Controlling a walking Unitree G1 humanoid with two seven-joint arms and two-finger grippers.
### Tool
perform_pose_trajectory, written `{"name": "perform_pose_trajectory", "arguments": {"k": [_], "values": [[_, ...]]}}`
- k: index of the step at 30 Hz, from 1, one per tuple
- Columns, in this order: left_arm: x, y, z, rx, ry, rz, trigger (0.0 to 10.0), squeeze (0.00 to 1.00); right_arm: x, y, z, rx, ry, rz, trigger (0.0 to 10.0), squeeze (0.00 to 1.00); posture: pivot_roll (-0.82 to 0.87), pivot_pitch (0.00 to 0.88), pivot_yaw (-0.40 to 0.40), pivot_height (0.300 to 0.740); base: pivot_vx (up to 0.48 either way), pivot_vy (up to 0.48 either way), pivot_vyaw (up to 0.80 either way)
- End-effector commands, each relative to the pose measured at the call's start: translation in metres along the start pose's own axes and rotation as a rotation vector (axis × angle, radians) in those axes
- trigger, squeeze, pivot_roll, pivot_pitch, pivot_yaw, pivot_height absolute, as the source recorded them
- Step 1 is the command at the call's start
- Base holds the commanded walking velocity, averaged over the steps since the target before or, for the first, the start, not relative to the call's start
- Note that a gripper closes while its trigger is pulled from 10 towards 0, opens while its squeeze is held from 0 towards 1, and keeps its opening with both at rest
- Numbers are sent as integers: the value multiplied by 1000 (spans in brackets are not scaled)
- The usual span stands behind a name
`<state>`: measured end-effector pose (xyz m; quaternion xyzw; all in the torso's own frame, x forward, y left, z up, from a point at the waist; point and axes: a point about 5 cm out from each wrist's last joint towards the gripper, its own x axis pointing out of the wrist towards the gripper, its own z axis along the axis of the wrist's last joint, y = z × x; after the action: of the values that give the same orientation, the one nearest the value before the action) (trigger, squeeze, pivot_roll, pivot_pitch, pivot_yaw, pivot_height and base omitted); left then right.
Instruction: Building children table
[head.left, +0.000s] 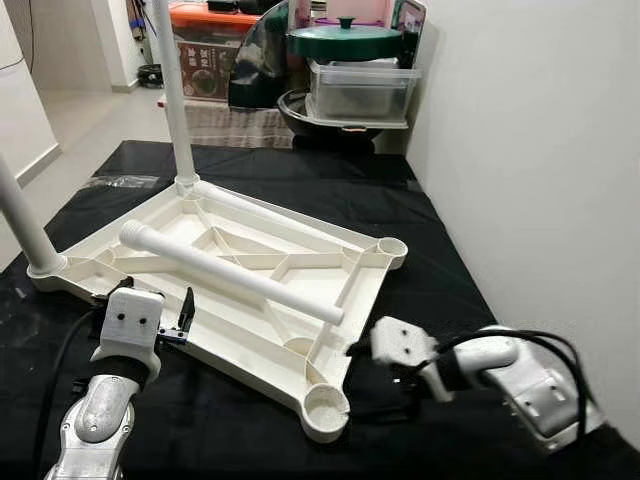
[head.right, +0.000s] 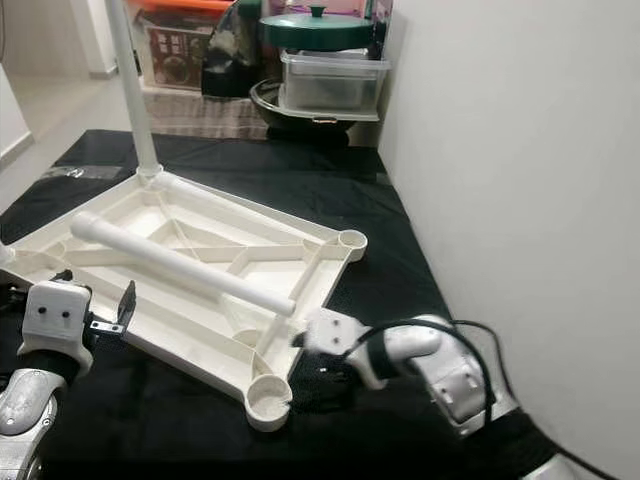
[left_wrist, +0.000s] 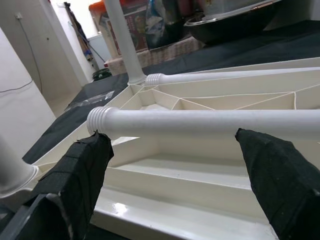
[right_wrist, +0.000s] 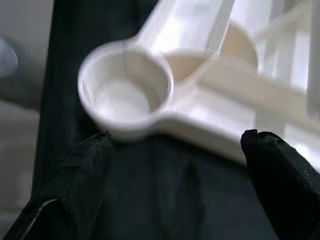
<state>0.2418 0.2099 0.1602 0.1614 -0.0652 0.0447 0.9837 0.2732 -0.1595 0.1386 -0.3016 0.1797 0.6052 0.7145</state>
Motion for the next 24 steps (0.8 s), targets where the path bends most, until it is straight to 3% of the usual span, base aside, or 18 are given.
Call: {"name": "perform_pose_trajectory", "arguments": {"k": [1, 7, 11, 24], "values": [[0, 1, -2, 13, 1, -4, 10000, 0, -4, 0, -13, -39, 84, 13, 10000, 0, 58, 0, -91, 740, 0, 0, 0], [1, 1, -2, 13, 0, -6, 10000, 0, -20, -5, -18, -37, 131, 31, 10000, 0, 50, 0, -88, 740, 0, 0, 0], [2, -1, -2, 8, -2, -12, 10000, 0, -19, -4, -18, -38, 130, 44, 10000, 0, 48, 0, -88, 740, 0, 0, 0], [3, -1, -1, 8, -8, -14, 10000, 0, 14, 18, -8, -62, 54, 182, 10000, 0, 55, 0, -90, 740, 0, 0, 0]]}}
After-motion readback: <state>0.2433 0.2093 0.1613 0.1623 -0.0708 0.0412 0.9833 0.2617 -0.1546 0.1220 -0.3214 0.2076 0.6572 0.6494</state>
